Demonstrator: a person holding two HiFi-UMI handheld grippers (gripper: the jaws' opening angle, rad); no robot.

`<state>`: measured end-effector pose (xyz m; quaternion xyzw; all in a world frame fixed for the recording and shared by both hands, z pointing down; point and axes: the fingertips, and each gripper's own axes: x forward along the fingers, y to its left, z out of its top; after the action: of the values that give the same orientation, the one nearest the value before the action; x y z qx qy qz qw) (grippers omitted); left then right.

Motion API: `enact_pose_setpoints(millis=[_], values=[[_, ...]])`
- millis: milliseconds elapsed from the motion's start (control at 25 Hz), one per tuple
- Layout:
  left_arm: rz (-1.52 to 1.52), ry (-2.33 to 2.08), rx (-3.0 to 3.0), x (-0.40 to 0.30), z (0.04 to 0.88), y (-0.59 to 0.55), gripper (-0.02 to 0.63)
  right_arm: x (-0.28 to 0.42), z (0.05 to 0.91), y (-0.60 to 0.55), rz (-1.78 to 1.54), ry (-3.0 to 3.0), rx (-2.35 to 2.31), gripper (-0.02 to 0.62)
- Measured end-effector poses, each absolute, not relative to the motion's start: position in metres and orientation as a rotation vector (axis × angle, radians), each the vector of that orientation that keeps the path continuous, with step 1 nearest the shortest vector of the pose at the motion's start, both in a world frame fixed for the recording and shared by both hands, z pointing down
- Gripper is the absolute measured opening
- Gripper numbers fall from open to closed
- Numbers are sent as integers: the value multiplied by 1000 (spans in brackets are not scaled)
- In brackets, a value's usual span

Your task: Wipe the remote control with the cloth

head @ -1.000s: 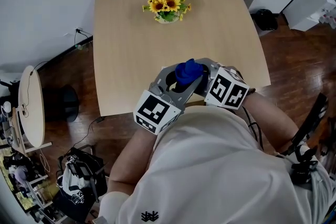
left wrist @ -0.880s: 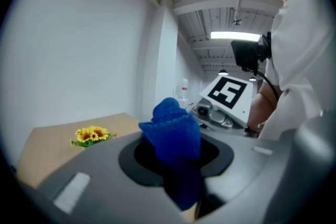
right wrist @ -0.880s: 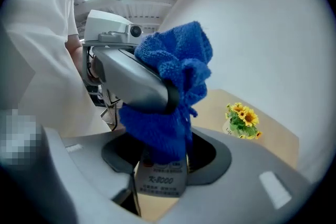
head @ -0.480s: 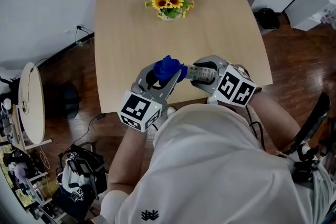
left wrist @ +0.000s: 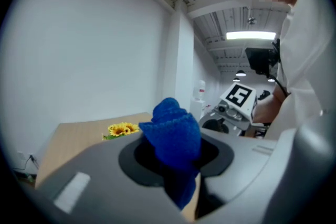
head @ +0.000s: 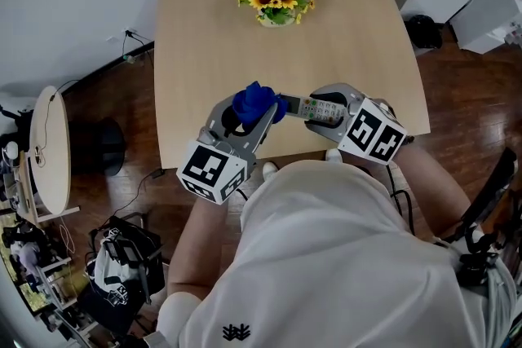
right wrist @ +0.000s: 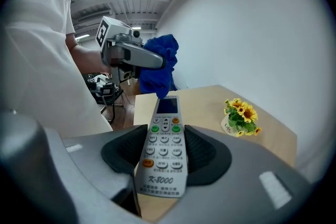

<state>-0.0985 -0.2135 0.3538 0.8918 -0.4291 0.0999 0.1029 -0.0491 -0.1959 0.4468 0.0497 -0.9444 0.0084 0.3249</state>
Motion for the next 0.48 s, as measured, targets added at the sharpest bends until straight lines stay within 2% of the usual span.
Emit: enact_pose_setpoints(millis=[320, 480], values=[[174, -986, 2719, -33, 351, -195, 144, -89, 441, -183, -65, -2494, 81, 219], [221, -996, 2738, -33, 361, -197, 143, -96, 436, -181, -68, -2511, 77, 219]])
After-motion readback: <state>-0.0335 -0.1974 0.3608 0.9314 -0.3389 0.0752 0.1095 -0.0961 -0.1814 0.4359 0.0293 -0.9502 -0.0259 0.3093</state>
